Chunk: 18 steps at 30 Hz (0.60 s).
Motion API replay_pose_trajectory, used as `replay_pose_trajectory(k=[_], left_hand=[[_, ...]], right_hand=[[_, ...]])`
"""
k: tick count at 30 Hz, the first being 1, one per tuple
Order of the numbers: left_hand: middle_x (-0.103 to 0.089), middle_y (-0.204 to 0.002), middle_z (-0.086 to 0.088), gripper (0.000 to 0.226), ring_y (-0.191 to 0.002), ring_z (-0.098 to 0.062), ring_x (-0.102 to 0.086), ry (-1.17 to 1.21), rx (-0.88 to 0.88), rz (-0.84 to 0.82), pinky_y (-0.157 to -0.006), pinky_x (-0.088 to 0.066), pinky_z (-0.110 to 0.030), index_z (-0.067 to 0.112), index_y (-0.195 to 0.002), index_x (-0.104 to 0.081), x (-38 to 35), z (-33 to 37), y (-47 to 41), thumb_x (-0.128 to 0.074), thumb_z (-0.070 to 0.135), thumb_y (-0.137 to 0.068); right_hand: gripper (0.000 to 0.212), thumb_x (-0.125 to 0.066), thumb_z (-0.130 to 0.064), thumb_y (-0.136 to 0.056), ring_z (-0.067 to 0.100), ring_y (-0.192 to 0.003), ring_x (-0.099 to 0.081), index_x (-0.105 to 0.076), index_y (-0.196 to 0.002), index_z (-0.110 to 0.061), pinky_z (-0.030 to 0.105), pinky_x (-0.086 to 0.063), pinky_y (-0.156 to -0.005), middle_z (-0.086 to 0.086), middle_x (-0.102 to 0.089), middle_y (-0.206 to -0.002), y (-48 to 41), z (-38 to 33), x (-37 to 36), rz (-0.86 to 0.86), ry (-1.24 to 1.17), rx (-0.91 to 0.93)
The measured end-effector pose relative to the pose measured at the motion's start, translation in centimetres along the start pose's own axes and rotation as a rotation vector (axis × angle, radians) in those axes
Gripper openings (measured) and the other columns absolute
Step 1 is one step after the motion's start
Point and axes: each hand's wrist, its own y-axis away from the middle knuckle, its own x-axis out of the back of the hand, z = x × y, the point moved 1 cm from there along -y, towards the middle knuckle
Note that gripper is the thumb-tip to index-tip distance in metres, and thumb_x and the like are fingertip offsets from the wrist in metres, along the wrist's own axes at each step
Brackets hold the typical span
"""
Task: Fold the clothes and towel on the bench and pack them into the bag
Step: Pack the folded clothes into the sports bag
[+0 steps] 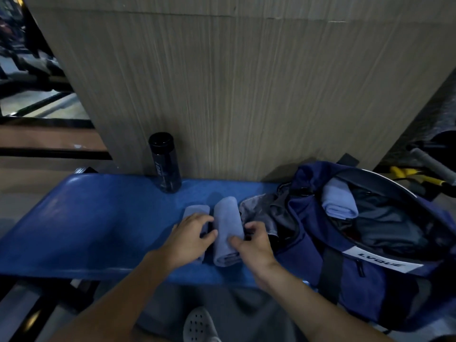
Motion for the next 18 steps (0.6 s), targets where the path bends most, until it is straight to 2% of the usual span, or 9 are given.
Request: replay_pose_trajectory(k=[2,4,7,9,11,14,16,18], left_hand=[[-0.059,-0.118,0.013,0.040,-0.116,-0.013,-0.059,0.266,0.066,0.081,-0.094,-0.047,-0.028,0.024,-0.131,-0.054,0.3,1.4,-0.5,-0.063,0.038,-0.094],[-0.066,-0.107,0.004,0.051,-0.102,-0.015,-0.066,0.548,0.170,0.133,-0.083,-0.052,-0.027,0.026,-0.130,-0.048,0.9,3.3,-1.1,-0.069,0.043,-0.088],[-0.069,-0.111,-0.007,0.069,-0.096,-0.023,-0.071,0.947,0.290,0.136,-0.084,-0.059,-0.048,0.029,-0.130,-0.044,1.9,6.5,-1.6,-0.075,0.055,-0.074],[-0.069,-0.115,-0.008,0.059,-0.099,-0.025,-0.072,1.138,0.280,0.155,-0.088,-0.058,-0.053,0.023,-0.126,-0.049,2.5,8.5,-1.8,-0.078,0.044,-0.080],[-0.069,-0.118,-0.010,0.053,-0.101,-0.026,-0.071,1.227,0.230,0.138,-0.090,-0.057,-0.051,0.019,-0.126,-0.051,2.9,10.8,-1.9,-0.078,0.034,-0.084],[-0.068,-0.122,-0.009,0.062,-0.104,-0.023,-0.071,1.241,0.124,0.054,-0.090,-0.058,-0.046,0.017,-0.128,-0.051,3.1,14.1,-2.3,-0.082,0.033,-0.077],[-0.069,-0.120,-0.005,0.065,-0.103,-0.019,-0.071,1.185,0.054,-0.012,-0.088,-0.058,-0.043,0.021,-0.131,-0.049,3.1,16.8,-2.4,-0.082,0.032,-0.076],[-0.068,-0.117,0.000,0.065,-0.098,-0.013,-0.071,1.080,-0.006,-0.031,-0.083,-0.059,-0.037,0.025,-0.133,-0.046,2.9,19.4,-2.5,-0.082,0.031,-0.079]], right_hand=[[0.037,-0.067,-0.003,-0.085,0.012,-0.079,-0.058,-0.044,-0.113,-0.011,0.020,-0.050,-0.064,0.003,-0.060,-0.096,0.7,-1.1,0.9,0.006,-0.035,0.044],[0.038,-0.068,-0.003,-0.084,0.011,-0.080,-0.060,-0.045,-0.112,-0.014,0.020,-0.050,-0.063,0.004,-0.061,-0.100,1.3,-2.3,1.7,-0.015,-0.089,0.095],[0.042,-0.069,-0.001,-0.083,0.011,-0.084,-0.059,-0.046,-0.113,-0.019,0.020,-0.051,-0.069,0.006,-0.060,-0.104,2.4,-3.9,3.2,-0.092,-0.131,0.172],[0.046,-0.071,-0.001,-0.082,0.010,-0.085,-0.057,-0.046,-0.116,-0.021,0.020,-0.051,-0.071,0.006,-0.056,-0.104,3.2,-4.9,4.3,-0.138,-0.107,0.227],[0.058,-0.074,-0.006,-0.082,0.009,-0.093,-0.061,-0.042,-0.125,-0.027,0.021,-0.052,-0.076,0.003,-0.056,-0.114,3.8,-5.8,5.7,-0.147,-0.090,0.265],[0.082,-0.079,-0.019,-0.081,0.004,-0.108,-0.063,-0.029,-0.142,-0.040,0.022,-0.054,-0.083,-0.005,-0.055,-0.128,4.4,-7.3,8.4,-0.136,-0.158,0.286],[0.084,-0.077,-0.021,-0.082,0.007,-0.108,-0.065,-0.025,-0.145,-0.043,0.026,-0.055,-0.084,-0.003,-0.060,-0.128,4.7,-8.1,10.4,-0.142,-0.220,0.279],[0.078,-0.073,-0.018,-0.086,0.010,-0.104,-0.068,-0.027,-0.145,-0.041,0.027,-0.056,-0.082,-0.001,-0.066,-0.121,5.0,-8.7,12.3,-0.105,-0.211,0.312]])
